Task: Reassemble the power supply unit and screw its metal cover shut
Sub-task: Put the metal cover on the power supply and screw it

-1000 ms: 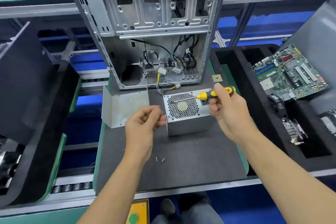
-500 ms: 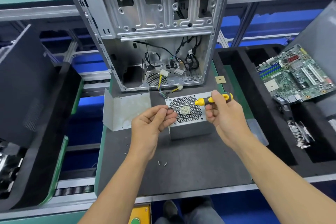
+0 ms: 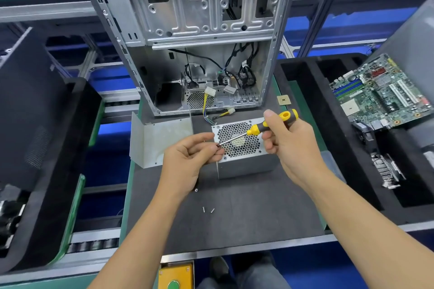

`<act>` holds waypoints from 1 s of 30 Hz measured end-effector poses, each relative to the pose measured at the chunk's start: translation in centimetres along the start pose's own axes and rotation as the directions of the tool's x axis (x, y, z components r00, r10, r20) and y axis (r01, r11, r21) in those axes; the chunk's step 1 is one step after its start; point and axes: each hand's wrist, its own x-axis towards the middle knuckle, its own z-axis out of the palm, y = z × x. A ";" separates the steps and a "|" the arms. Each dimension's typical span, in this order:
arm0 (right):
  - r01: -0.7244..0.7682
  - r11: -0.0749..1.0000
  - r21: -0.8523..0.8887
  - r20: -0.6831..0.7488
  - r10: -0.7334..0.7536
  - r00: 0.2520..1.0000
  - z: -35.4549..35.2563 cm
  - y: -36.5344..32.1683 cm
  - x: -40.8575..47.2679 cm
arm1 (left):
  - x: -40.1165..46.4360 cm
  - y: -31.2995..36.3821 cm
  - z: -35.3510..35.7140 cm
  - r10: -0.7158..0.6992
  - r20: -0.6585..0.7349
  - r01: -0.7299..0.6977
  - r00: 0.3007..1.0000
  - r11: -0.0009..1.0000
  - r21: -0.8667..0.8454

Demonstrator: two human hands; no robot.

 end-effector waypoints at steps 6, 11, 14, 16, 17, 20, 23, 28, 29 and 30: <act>-0.113 0.991 0.064 -0.053 0.117 0.992 0.3 0.1 -0.1 | 0.0 0.0 0.2 0.023 -0.021 -0.023 1.000 0.999 -0.028; -0.185 0.980 0.074 -0.024 0.187 0.982 0.3 -0.2 0.1 | 0.0 0.0 0.8 0.041 -0.024 -0.041 0.999 0.999 -0.006; -0.183 0.979 0.087 -0.017 0.185 0.983 0.2 -0.3 0.1 | 0.1 0.1 0.8 0.036 -0.028 -0.036 0.999 0.999 -0.005; -0.178 0.977 0.114 -0.032 0.183 0.983 0.1 -0.2 0.2 | 0.2 0.1 0.6 0.051 -0.060 -0.050 0.997 0.999 0.017; -0.176 0.976 0.131 -0.044 0.183 0.982 0.0 -0.2 0.4 | 0.3 0.1 0.5 0.065 -0.088 -0.063 0.994 0.998 0.026; -0.173 0.971 0.165 -0.085 0.189 0.978 -0.4 -0.1 0.8 | 0.4 -0.6 0.0 0.062 -0.194 -0.053 0.979 0.997 0.049; -0.172 0.969 0.180 -0.113 0.194 0.975 -1.0 -0.2 1.2 | 0.4 -1.7 -0.1 -0.048 -0.287 0.086 0.957 0.989 0.121; -0.174 0.965 0.196 -0.143 0.203 0.969 -1.6 -0.2 1.7 | 0.4 -2.2 0.6 -0.278 -0.193 0.294 0.941 0.954 0.061; -0.175 0.965 0.196 -0.148 0.206 0.967 -1.6 -0.1 1.8 | 0.5 -2.1 0.7 -0.284 -0.201 0.300 0.938 0.952 0.055; -0.175 0.965 0.197 -0.150 0.206 0.967 -1.6 0.0 1.8 | 0.5 -2.0 0.7 -0.284 -0.201 0.302 0.937 0.951 0.065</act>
